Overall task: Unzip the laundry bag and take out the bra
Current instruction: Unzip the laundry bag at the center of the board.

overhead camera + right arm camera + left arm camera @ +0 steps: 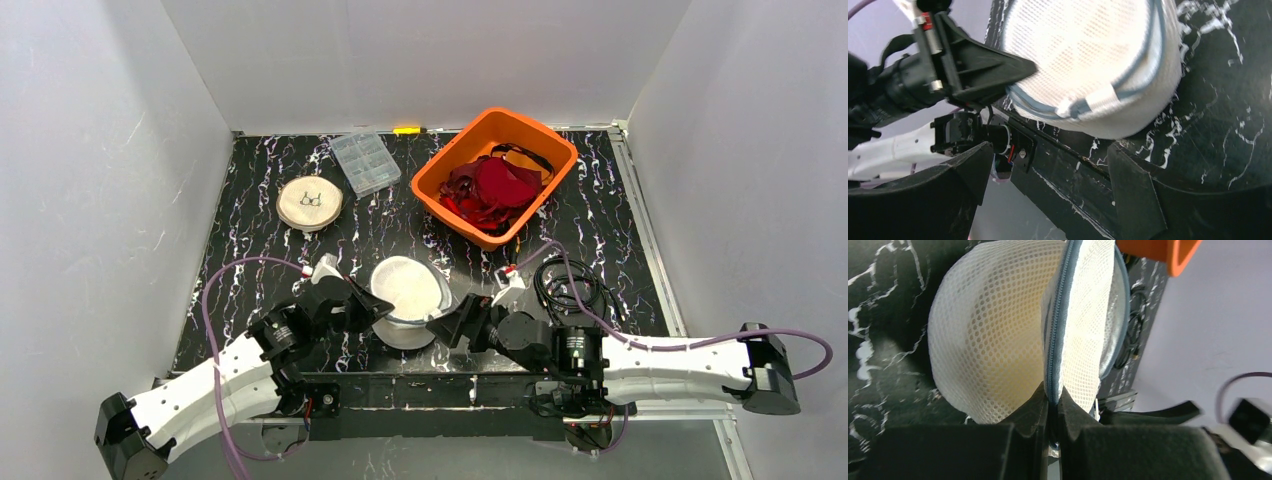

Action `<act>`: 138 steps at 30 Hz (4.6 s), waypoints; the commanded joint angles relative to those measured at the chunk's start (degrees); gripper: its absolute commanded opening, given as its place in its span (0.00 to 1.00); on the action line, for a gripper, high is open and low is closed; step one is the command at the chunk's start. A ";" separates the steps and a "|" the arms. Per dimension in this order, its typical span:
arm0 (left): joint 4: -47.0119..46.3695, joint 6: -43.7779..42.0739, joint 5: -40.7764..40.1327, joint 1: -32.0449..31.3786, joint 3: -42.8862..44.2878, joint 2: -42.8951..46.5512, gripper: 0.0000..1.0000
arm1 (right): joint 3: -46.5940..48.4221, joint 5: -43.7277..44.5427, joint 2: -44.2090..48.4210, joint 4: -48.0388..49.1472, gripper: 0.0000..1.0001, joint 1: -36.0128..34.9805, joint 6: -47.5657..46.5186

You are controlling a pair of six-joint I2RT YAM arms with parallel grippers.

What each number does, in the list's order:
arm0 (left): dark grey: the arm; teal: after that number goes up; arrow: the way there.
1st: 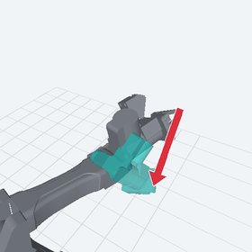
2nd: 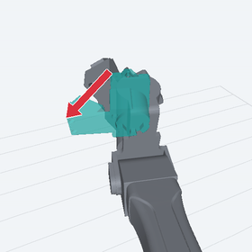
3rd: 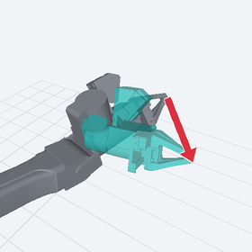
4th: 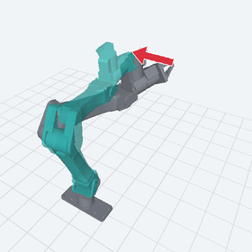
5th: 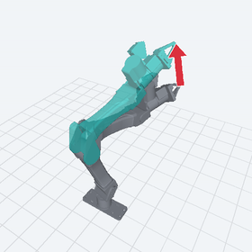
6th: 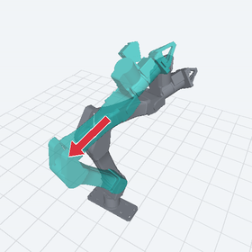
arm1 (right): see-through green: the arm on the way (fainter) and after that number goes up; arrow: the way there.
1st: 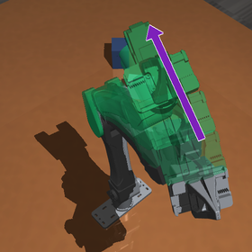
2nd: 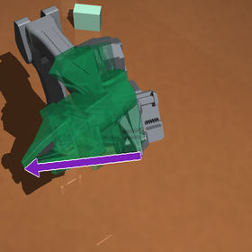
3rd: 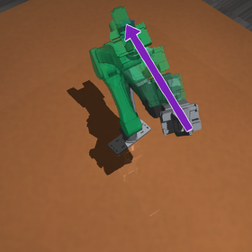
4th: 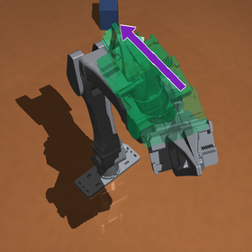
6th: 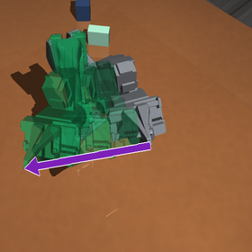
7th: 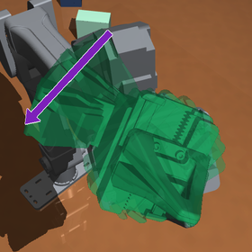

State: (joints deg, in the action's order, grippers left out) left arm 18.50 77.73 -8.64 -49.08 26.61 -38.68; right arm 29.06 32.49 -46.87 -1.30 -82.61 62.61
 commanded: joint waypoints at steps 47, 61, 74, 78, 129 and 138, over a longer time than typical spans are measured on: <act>12.69 -14.87 -10.93 -3.53 2.84 4.18 0.78 | 0.60 -16.43 -4.25 -0.81 0.28 17.92 -10.77; 10.36 -18.84 -10.45 -3.48 2.41 4.19 0.82 | 1.84 -22.28 3.75 -13.33 0.79 23.81 -9.97; 9.67 -19.46 -11.07 -3.47 4.27 2.17 0.82 | -3.19 -17.05 0.09 6.23 0.89 20.70 1.33; 10.25 -18.16 -11.60 -3.45 3.43 2.59 0.82 | -2.17 -14.95 -3.36 7.21 0.78 20.39 2.96; 13.44 -16.58 -13.36 -3.46 -0.73 12.52 0.79 | -12.43 -28.42 14.89 3.32 0.53 26.61 -14.62; 16.56 -15.63 -13.78 -3.45 -0.07 14.39 0.79 | 6.19 -21.18 13.75 -24.54 0.69 26.60 -29.06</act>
State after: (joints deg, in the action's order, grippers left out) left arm 32.69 61.78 -21.54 -52.36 24.91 -25.61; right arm 26.33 5.93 -31.92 -12.36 -56.10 41.89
